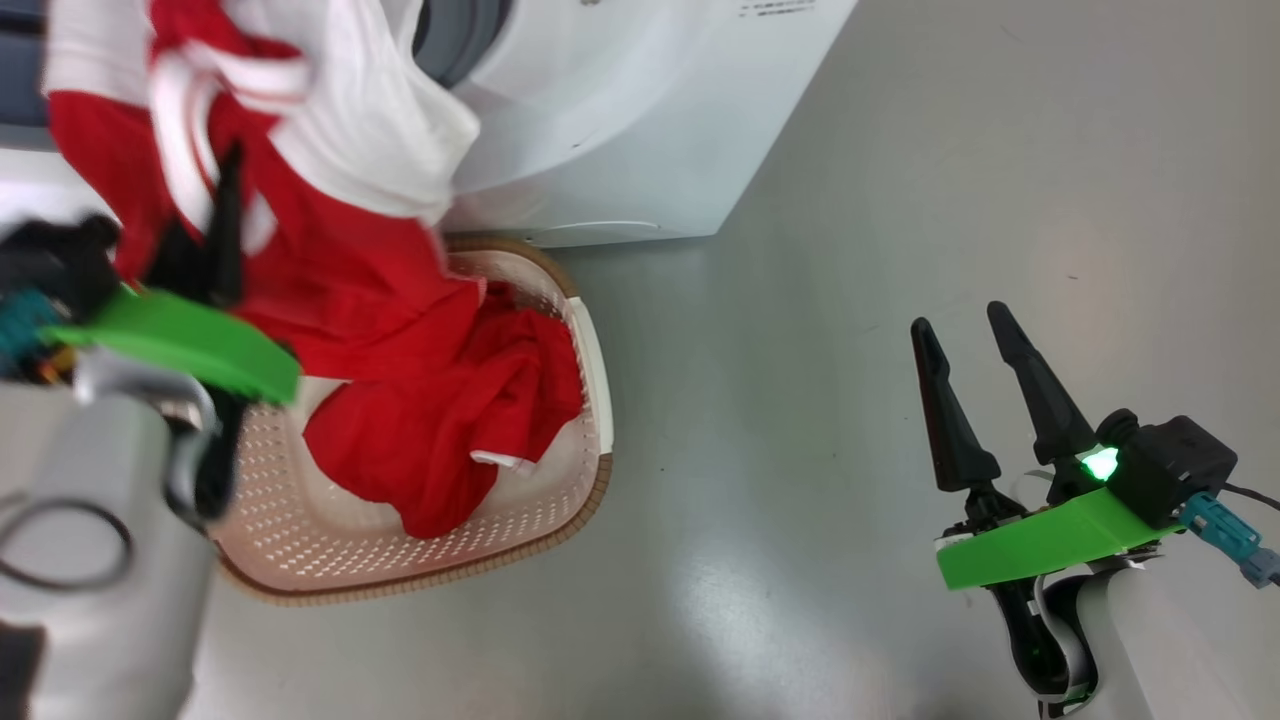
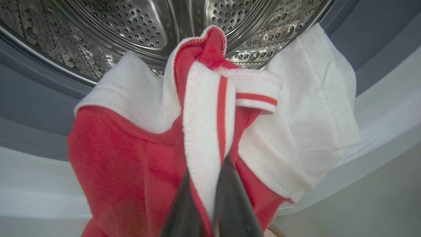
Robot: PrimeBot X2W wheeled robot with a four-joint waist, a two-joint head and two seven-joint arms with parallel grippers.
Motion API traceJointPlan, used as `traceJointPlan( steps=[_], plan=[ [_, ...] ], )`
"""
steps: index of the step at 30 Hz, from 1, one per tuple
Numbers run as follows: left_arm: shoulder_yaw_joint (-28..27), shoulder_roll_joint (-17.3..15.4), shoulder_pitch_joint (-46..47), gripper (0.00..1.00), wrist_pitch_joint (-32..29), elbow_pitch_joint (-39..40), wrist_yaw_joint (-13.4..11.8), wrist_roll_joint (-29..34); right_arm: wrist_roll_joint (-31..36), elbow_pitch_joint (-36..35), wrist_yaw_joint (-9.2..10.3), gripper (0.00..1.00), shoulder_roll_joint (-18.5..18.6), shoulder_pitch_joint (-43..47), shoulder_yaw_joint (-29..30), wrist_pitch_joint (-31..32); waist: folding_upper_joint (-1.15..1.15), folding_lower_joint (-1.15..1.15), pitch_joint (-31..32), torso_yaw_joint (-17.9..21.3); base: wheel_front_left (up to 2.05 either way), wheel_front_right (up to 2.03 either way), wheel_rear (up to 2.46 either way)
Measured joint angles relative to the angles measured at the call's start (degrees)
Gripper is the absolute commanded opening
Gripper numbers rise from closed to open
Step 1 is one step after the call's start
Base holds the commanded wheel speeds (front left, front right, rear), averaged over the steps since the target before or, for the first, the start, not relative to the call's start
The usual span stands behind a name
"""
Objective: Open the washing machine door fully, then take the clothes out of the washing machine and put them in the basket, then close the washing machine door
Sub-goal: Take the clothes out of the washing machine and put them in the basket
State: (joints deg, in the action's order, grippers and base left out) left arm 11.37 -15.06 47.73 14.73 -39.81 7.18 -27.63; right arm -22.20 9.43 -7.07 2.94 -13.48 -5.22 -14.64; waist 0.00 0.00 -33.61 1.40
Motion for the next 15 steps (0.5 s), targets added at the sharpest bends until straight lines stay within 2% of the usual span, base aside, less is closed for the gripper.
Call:
traceJointPlan(
  steps=[8, 15],
  plan=[
    [0.07, 3.09, -10.59, 0.0, 0.0, 7.86, 0.0, 2.55, 0.05, 0.08, 0.0, 1.0, 0.0, 0.05, 0.56, 0.0, 0.0, 0.0, 0.31, -1.51, 0.0, 0.0, 0.0],
    [2.46, 5.13, -15.93, 0.0, 0.0, 7.8, 0.0, 3.71, 0.11, 0.05, 0.0, 1.0, 0.02, 0.04, 0.79, 0.0, 0.0, 0.0, -0.57, -2.29, 0.0, 0.0, 0.0]
  ],
)
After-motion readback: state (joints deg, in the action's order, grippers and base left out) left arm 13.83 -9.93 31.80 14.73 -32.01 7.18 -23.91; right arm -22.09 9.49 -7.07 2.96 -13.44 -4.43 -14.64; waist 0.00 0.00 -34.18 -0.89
